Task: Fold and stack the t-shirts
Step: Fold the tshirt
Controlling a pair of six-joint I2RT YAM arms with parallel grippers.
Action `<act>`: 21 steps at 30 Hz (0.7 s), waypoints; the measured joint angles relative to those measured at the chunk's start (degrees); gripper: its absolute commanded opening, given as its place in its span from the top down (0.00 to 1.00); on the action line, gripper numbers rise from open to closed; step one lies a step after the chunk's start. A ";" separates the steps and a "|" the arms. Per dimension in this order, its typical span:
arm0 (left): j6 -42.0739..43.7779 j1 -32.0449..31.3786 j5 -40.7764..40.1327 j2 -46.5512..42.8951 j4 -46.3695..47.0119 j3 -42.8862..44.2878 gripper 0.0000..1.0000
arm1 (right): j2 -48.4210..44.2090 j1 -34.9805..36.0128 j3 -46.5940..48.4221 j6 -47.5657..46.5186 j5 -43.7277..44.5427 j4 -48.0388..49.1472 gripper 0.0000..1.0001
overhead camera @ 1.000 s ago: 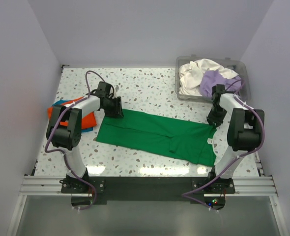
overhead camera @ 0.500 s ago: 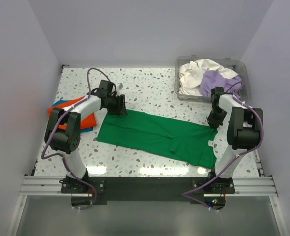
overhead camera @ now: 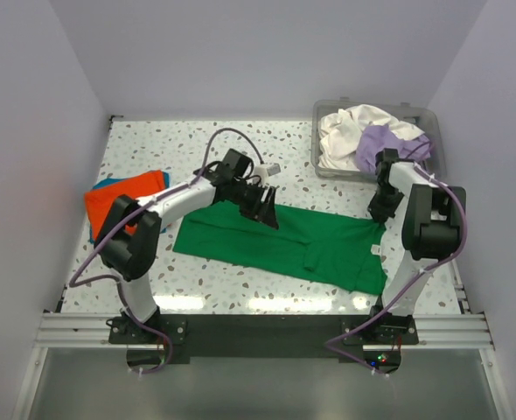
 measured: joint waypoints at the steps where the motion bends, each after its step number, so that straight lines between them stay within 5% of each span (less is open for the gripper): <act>1: -0.02 -0.90 1.36 1.01 -0.39 0.92 0.41 | 0.39 0.00 0.59 0.31 -0.17 0.00 1.00; 6: -0.37 -5.68 5.33 5.07 -2.32 4.39 0.39 | 1.77 -0.02 2.82 1.97 -0.35 0.15 0.49; 9: 0.00 -9.55 6.29 8.55 -4.59 8.02 0.38 | 1.31 -0.07 3.06 1.95 -0.81 0.66 0.37; 21: 0.74 -18.95 5.44 20.61 -11.45 16.72 0.39 | -10.45 0.00 -7.43 1.92 -6.49 3.15 0.32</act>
